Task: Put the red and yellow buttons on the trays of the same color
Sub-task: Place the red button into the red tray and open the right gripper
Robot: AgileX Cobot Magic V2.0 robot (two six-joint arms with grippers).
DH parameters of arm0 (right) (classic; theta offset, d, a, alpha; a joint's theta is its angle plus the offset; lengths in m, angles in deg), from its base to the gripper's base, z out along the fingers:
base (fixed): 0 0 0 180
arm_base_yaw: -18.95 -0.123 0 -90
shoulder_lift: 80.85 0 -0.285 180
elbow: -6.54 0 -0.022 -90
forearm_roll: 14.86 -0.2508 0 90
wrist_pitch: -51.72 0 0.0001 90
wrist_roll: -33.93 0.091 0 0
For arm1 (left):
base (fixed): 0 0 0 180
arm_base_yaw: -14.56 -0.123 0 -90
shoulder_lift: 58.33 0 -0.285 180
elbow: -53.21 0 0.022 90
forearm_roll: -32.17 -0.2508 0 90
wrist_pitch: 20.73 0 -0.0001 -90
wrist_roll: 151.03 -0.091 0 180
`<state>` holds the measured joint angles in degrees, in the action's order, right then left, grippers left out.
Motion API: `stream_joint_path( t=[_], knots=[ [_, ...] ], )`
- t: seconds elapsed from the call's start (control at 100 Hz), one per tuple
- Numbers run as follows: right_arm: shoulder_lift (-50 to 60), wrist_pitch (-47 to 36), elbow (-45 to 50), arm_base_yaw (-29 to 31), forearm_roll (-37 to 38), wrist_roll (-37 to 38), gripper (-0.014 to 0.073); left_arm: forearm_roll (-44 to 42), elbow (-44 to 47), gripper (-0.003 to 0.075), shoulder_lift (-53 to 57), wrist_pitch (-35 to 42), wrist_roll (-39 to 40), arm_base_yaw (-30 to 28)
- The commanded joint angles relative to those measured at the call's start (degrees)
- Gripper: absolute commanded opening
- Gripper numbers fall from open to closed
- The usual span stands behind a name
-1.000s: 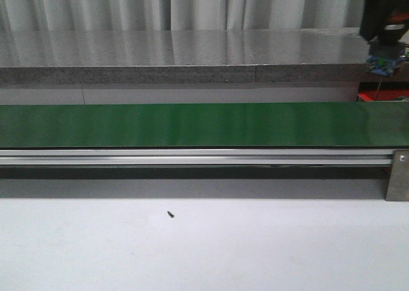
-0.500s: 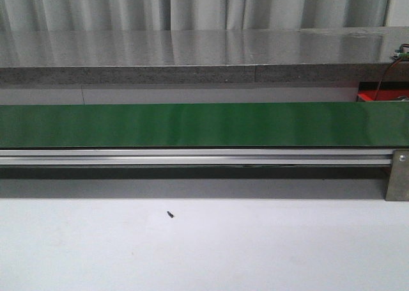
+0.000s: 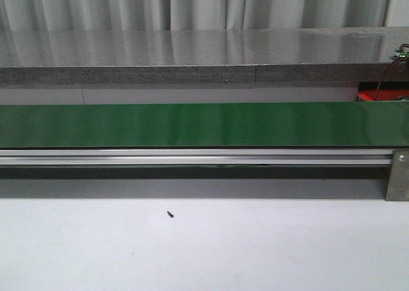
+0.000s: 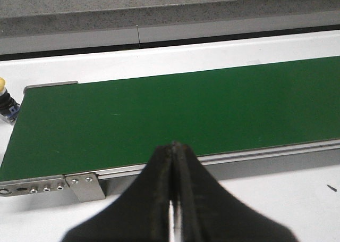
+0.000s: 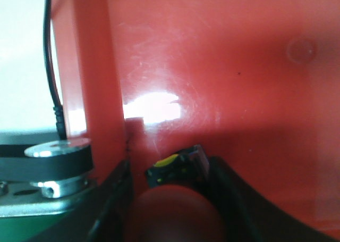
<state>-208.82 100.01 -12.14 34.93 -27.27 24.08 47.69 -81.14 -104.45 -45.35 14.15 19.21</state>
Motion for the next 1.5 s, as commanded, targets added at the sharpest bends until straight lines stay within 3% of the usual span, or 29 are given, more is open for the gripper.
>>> stream_joint_path(
  t=[0.0, 0.11, 0.19, 0.57, 0.8, 1.18, 1.49],
  knots=[
    [3.4, -2.0, -1.9, 0.3, -0.7, -0.7, 0.0358, 0.7, -1.6, -0.0020, 0.0, 4.4, 0.2, 0.5],
    [3.4, -1.5, -1.9, 0.3, -0.6, -0.7, 0.0513, 0.7, -1.6, -0.0020, 0.0, 4.4, 0.2, 0.5],
    [3.9, -1.1, -1.9, 0.3, -0.2, -0.7, 0.0575, 0.7, -1.6, -0.0020, 0.0, 4.4, 0.2, 0.5],
    [15.4, 1.9, -1.9, 0.1, 3.2, -0.9, 0.0582, 0.7, -1.6, -0.0020, 0.0, 4.4, 0.2, 0.5],
    [26.6, 4.2, 0.2, -3.4, 3.2, -2.2, 0.0582, 0.7, -1.6, -0.0020, 0.0, 4.4, 0.2, 0.5],
    [48.9, -3.8, 25.5, -12.7, 3.2, -2.3, 0.0582, 0.7, -1.6, -0.0020, 0.0, 4.3, 0.2, 0.5],
    [65.7, -6.8, 46.2, -12.9, 2.1, -1.9, 0.0582, 0.7, -1.6, -0.0020, 0.0, 4.1, 0.2, 0.5]
  ],
)
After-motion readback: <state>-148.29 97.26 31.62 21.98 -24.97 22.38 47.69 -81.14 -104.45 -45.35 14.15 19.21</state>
